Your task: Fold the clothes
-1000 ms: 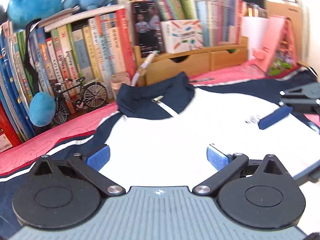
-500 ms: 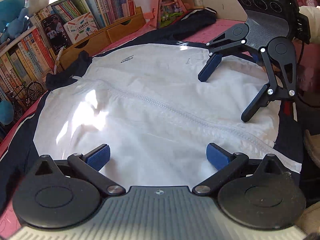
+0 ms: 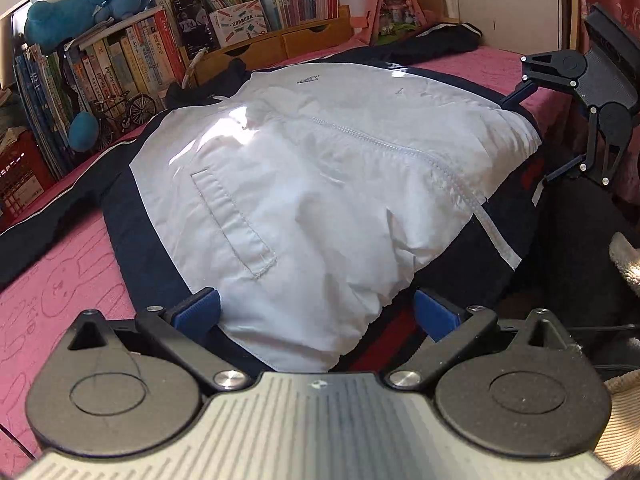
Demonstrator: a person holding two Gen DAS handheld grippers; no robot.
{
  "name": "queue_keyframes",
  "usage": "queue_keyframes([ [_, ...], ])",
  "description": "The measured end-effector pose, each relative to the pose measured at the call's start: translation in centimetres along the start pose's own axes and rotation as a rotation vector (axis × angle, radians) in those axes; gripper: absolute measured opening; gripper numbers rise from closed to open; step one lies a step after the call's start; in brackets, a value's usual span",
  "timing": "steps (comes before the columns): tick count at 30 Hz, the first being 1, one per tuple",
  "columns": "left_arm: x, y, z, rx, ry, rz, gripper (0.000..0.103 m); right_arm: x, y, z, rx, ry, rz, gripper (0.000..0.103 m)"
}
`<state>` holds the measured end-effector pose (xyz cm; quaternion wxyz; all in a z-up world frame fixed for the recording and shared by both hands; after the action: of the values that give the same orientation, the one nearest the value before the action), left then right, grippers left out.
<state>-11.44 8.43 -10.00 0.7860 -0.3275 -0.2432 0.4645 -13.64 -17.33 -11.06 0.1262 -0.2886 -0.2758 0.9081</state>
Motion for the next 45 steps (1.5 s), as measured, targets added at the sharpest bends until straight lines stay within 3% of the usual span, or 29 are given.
queue_keyframes([
  [3, -0.2, 1.5, 1.3, -0.006, -0.046, 0.015, 0.103, 0.0, -0.3, 1.2, -0.022, 0.004, -0.073, 0.103],
  [5, -0.7, 1.1, 2.5, -0.045, 0.008, 0.087, 0.103, -0.5, -2.2, 2.0, -0.105, 0.025, -0.122, 0.103],
  [8, -0.4, -0.7, 3.6, -0.149, 0.056, 0.224, 0.103, -1.4, -4.9, 3.2, -0.23, 0.057, -0.195, 0.103],
  [11, 0.7, -2.8, 2.7, -0.25, 0.036, 0.427, 0.103, -2.3, -7.6, 3.5, -0.338, 0.11, -0.245, 0.103],
  [15, 1.9, -3.4, 0.5, -0.28, 0.0, 0.598, 0.103, -2.2, -9.6, 0.6, -0.378, 0.157, -0.262, 0.103],
  [22, 0.8, -1.6, -1.1, -0.219, -0.21, 0.41, 0.103, -0.8, -7.8, -3.5, -0.323, 0.132, -0.31, 0.103],
  [26, 0.7, -1.2, -1.0, -0.221, -0.215, 0.404, 0.103, -0.9, -5.3, -2.7, -0.303, 0.135, -0.352, 0.103],
  [34, 1.0, -0.7, -0.5, -0.214, -0.22, 0.419, 0.103, -1.1, 1.0, 0.3, -0.19, 0.279, -0.288, 0.103],
  [38, 1.3, -0.5, 0.7, -0.184, -0.203, 0.451, 0.103, -2.4, 3.3, 2.4, -0.113, 0.299, -0.395, 0.103],
  [45, 1.9, -5.2, 2.2, -0.268, -0.183, 0.459, 0.103, -7.0, 0.7, 6.5, -0.305, 0.333, -0.592, 0.103],
])
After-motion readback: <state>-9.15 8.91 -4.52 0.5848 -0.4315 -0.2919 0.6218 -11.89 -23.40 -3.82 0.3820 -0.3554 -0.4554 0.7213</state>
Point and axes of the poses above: each gripper's, at about its wrist camera, not at the fingertips, and z roughly against the way its jaws point, x to its left, y to its underside, the point moved 10 cm from there along -z, roughly the way its jaws point, and after that the axes turned 9 degrees about z, right-handed, at the moved point
